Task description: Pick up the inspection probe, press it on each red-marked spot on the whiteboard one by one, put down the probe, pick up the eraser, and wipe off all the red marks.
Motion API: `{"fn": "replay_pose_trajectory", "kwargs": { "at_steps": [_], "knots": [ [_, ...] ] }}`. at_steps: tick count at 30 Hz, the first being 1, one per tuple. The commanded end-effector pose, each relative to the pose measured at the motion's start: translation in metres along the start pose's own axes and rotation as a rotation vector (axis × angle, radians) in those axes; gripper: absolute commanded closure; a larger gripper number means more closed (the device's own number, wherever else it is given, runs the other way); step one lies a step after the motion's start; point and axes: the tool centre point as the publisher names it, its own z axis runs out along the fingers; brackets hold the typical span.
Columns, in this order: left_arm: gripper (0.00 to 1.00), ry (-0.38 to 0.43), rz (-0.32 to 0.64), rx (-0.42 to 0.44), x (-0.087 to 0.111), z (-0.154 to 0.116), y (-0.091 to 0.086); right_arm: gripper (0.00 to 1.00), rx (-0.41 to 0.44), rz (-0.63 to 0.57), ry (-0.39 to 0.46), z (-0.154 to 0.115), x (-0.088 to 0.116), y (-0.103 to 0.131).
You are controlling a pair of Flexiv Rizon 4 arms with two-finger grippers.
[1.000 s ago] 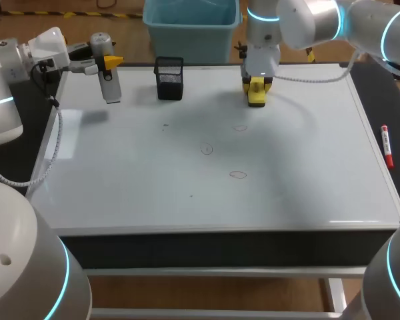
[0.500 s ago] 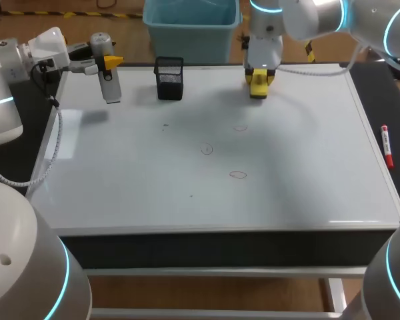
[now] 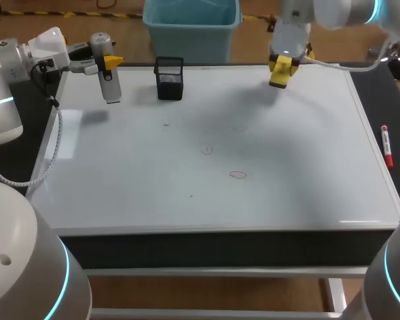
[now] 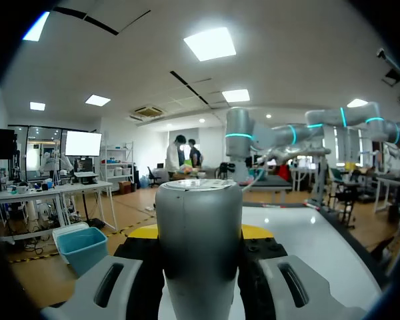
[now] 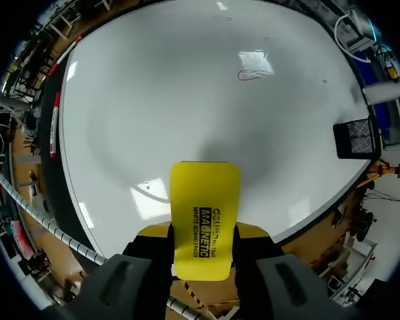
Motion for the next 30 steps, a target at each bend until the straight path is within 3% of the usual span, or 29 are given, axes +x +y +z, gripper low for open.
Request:
{"fn": "replay_pose_trajectory", "kwargs": {
  "at_steps": [1,10,19,30],
  "knots": [
    [1.0,-0.002,0.002,0.004,0.0,0.0,0.0,1.0,-0.003,0.009,0.007,-0.011,0.014,0.001],
    [1.0,-0.002,0.002,0.004,0.0,0.0,0.0,1.0,0.037,0.102,0.008,-0.019,0.045,0.008],
    [1.0,-0.002,0.002,0.004,0.0,0.0,0.0,1.0,0.009,0.168,0.012,-0.018,0.077,0.012],
    [1.0,-0.002,0.002,0.004,0.0,0.0,0.0,1.0,0.007,0.217,0.037,-0.017,0.095,0.016]
  ]
}}
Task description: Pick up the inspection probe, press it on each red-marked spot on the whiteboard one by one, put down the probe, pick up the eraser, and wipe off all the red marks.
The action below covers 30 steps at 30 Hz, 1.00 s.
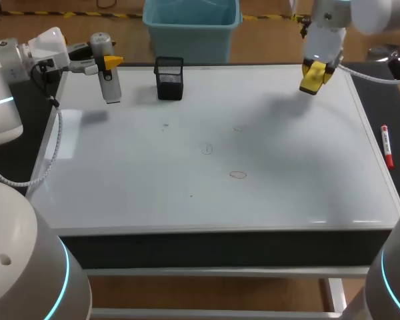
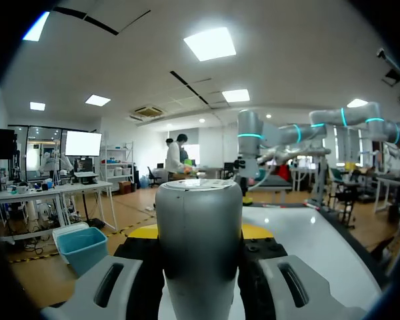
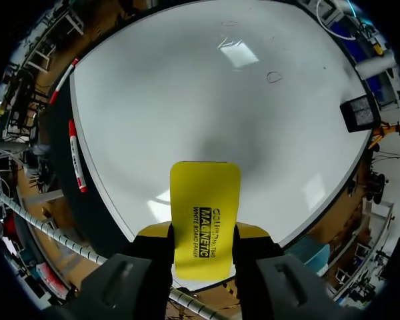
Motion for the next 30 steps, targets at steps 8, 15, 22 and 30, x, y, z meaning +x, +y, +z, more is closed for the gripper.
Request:
{"fn": "replay_pose_trajectory", "kwargs": {
  "at_steps": [8,15,22,30],
  "knots": [
    [1.0,-0.002,0.002,0.004,0.0,0.0005,0.0,1.0,-0.006,0.033,0.009,-0.0017,0.0063,0.0038],
    [1.0,-0.002,0.002,0.004,0.0,0.0005,0.0,1.0,-0.006,0.033,0.009,-0.0017,0.0063,0.0038],
    [1.0,-0.002,0.002,0.004,0.0,0.0005,0.0,1.0,-0.006,0.033,0.009,-0.0017,0.0063,0.0038],
    [1.0,-0.002,0.002,0.004,0.0,0.0005,0.0,1.0,-0.006,0.033,0.009,-0.0017,0.0063,0.0038]
  ]
}}
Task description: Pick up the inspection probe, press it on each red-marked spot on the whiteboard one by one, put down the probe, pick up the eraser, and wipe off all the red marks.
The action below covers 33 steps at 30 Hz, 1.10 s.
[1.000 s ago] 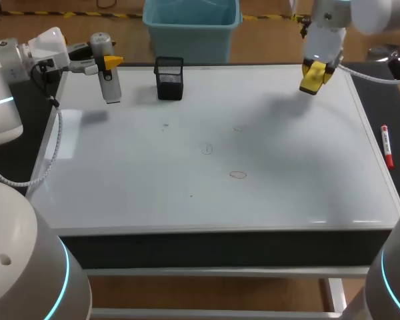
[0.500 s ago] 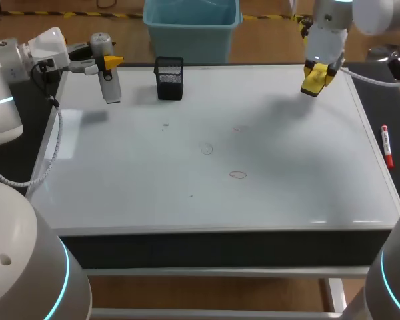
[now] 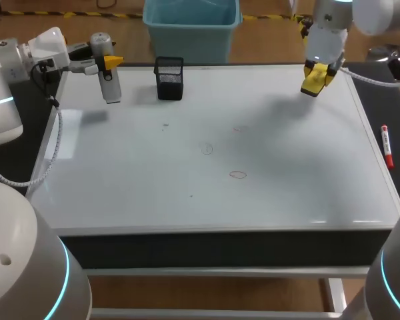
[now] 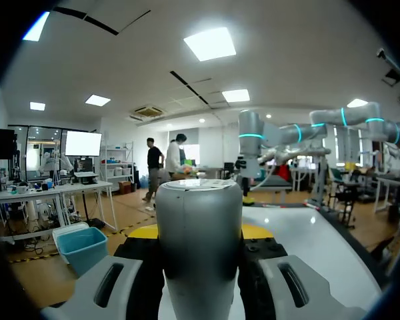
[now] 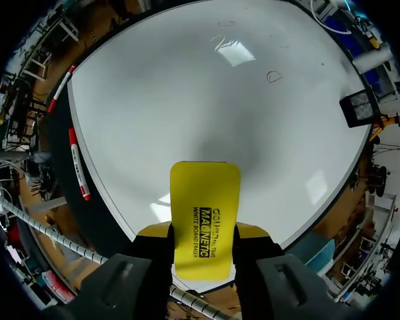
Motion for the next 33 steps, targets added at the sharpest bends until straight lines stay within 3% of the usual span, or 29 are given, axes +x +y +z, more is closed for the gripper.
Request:
{"fn": "replay_pose_trajectory", "kwargs": {
  "at_steps": [1,31,33],
  "knots": [
    [1.0,-0.002,0.002,0.004,0.0,0.0005,0.0,1.0,0.0,-0.002,0.004,-0.0021,0.0007,-0.0004],
    [1.0,-0.002,0.002,0.004,0.0,0.0005,0.0,1.0,0.0,-0.002,0.004,-0.0021,0.0007,-0.0004],
    [1.0,0.004,0.017,0.01,0.01,0.0044,-0.0035,1.0,0.0,-0.002,0.004,-0.0021,0.0007,-0.0004]
  ]
}}
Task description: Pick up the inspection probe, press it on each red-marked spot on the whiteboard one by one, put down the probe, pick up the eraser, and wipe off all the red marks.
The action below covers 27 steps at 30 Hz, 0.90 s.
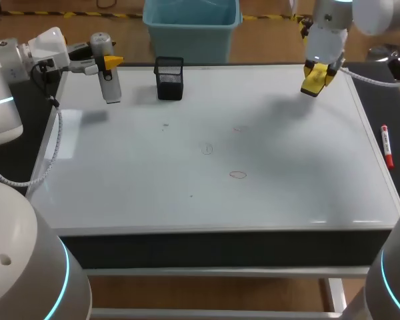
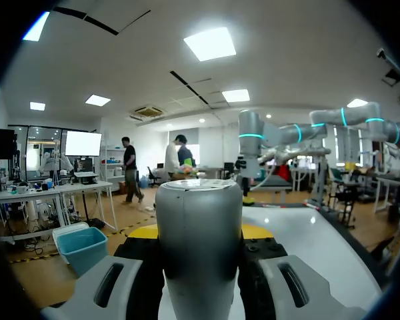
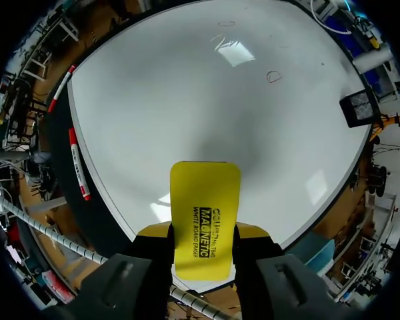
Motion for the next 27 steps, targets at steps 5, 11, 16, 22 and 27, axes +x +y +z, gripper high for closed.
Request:
{"fn": "replay_pose_trajectory", "kwargs": {
  "at_steps": [5,11,16,22,27],
  "knots": [
    [1.0,0.041,0.034,0.026,0.041,0.016,-0.006,1.0,0.0,-0.002,0.004,-0.002,0.001,0.0],
    [1.0,0.126,0.037,0.062,0.084,0.037,-0.008,1.0,0.0,-0.002,0.004,-0.002,0.001,0.0],
    [1.0,0.239,0.028,0.087,0.116,0.062,-0.011,1.0,0.0,-0.002,0.004,-0.002,0.001,0.0],
    [1.0,0.358,0.03,0.102,0.155,0.094,-0.012,1.0,0.0,-0.002,0.004,-0.002,0.001,0.0],
    [1.0,0.46,0.014,0.105,0.185,0.117,-0.006,1.0,0.0,-0.002,0.004,-0.002,0.001,0.0]
  ]
}}
